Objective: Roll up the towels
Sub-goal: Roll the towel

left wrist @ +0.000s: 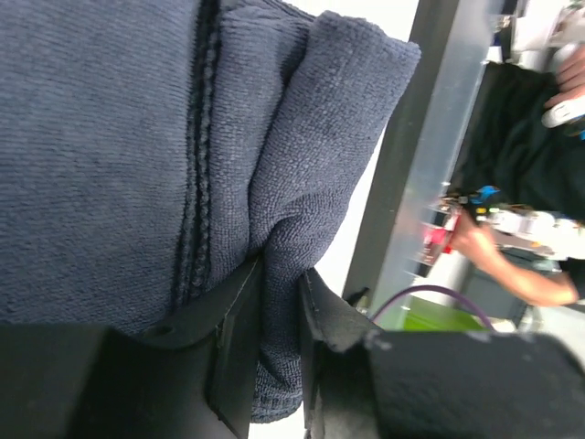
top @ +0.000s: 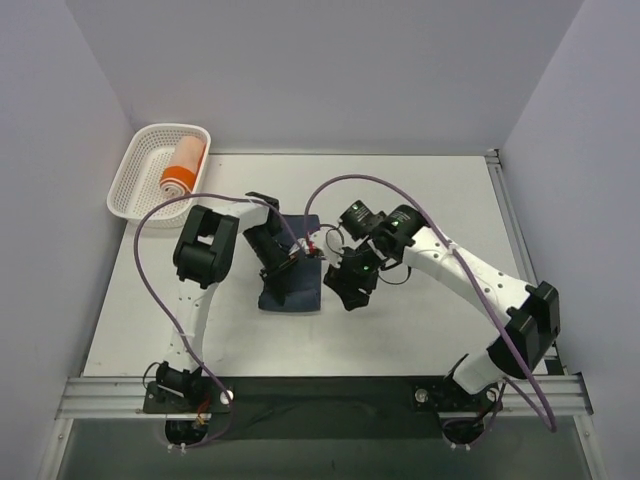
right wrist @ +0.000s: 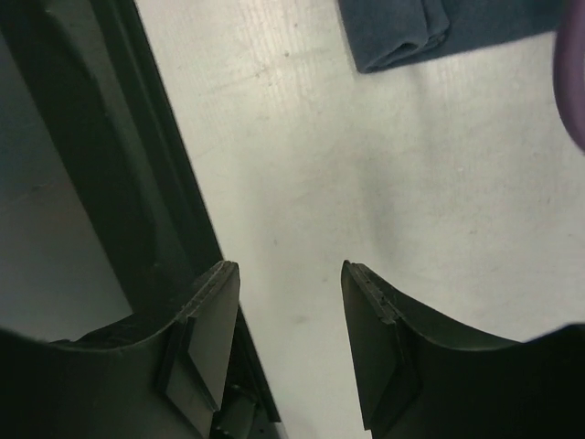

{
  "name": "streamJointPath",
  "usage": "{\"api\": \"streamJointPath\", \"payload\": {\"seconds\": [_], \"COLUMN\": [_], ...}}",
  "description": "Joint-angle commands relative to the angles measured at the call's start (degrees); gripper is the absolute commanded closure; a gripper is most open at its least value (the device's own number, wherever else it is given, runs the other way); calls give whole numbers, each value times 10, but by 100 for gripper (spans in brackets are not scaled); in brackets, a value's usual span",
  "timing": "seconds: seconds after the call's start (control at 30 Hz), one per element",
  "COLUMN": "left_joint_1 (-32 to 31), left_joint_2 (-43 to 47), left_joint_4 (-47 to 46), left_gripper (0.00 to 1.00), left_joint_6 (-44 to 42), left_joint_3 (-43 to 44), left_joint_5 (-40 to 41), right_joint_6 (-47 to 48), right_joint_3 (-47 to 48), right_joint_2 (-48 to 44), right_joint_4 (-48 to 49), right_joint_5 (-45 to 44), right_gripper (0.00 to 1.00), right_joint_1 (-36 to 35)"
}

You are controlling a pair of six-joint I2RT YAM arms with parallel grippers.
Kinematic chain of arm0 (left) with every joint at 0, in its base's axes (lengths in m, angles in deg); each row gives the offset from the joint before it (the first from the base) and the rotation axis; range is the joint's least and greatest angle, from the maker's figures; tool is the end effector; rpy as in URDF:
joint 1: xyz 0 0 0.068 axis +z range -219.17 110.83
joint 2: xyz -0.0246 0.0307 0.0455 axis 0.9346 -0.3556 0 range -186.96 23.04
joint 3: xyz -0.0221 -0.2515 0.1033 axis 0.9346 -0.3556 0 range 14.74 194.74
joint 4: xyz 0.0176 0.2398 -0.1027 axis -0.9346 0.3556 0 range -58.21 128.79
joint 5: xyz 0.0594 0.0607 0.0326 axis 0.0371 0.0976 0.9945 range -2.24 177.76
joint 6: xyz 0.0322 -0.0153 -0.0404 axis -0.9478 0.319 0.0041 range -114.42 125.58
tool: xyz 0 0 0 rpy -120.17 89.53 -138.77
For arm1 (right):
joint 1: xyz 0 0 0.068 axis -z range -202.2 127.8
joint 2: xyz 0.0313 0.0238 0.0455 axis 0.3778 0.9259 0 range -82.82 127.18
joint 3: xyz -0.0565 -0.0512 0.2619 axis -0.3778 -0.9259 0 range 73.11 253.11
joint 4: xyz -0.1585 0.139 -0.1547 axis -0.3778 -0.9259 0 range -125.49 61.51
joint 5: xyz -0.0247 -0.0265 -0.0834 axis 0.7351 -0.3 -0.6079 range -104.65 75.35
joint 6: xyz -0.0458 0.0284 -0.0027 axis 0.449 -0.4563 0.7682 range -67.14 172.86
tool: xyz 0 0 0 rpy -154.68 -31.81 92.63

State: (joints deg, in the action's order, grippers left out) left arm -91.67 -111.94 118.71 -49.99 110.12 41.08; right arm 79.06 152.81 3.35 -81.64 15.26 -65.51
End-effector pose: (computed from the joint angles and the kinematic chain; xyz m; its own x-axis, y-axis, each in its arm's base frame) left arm 0.3366 -0.1674 0.1111 -0.5331 0.8334 -0.1457 0.5347 0.1984 -0.8214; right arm 0.2102 0.2226 0.3183 -0.2197 -0.7331 -0.6437 -0.9753 0.1495 0.1626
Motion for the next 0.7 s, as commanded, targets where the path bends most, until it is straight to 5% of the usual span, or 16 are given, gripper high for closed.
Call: {"api": "streamJointPath", "payload": {"seconds": [0.0,0.27,0.67], "left_joint_1": [11,27,32], "left_joint_2": [-46,-105,-125], "left_joint_4": [-40,2,23], "left_gripper": [68,67,65], "left_joint_6": [-18,-5,-20], "left_joint_3": [39,108,129], "left_joint_5": [60,56,53], "right_joint_6": [-6,13,73], "right_joint_3": [14,105,53], "right_joint_2": [48,199,290], "right_joint_4": [72,161,262], "right_joint_5": [-108,-193,-185], "right_gripper": [51,47,48], "right_joint_1": [-46,-121,-126]}}
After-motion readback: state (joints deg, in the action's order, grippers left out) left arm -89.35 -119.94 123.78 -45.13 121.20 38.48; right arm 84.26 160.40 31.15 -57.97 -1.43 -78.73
